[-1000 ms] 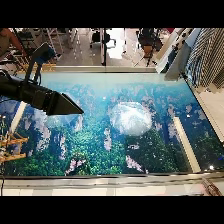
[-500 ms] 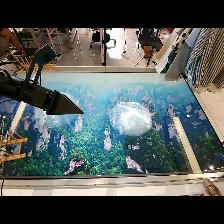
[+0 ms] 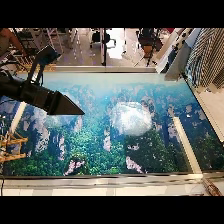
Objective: Fold the clothes and pants, and hang the long-sleeved shirts on hangers.
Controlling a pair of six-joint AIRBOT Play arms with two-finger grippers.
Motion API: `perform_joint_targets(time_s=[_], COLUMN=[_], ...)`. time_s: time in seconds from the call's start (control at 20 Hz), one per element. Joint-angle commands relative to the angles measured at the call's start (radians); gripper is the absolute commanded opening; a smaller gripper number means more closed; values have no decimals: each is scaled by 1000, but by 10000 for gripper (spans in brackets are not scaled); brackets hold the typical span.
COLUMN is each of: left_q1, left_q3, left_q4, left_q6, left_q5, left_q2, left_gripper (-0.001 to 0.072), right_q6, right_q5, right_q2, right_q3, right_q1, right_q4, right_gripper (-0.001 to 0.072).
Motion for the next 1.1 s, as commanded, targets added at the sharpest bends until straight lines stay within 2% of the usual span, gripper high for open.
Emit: perform_joint_targets(time_s=[0.0, 0.15, 0.35, 0.9, 1.05], left_q1=[-11, -13, -12, -12, -12], left_q3=[0, 0, 0, 0, 0], left_q4=[-24, -31, -31, -31, -31], left_q6=[-15, -15, -15, -15, -15], left_q5=[2, 2, 2, 4, 4], left_q2=[0, -1, -1, -1, -1], left_gripper=[394, 395, 395, 394, 394], right_q6=[117, 122, 122, 118, 154], right_q5=[-108, -193, -212, -182, -145], right_q2=[-11, -12, -9, 9, 9], right_q3=[0, 0, 0, -5, -5], right_q1=[-54, -69, -69, -108, -155], right_q4=[10, 10, 21, 24, 45], right_gripper=[16, 16, 17, 17, 16])
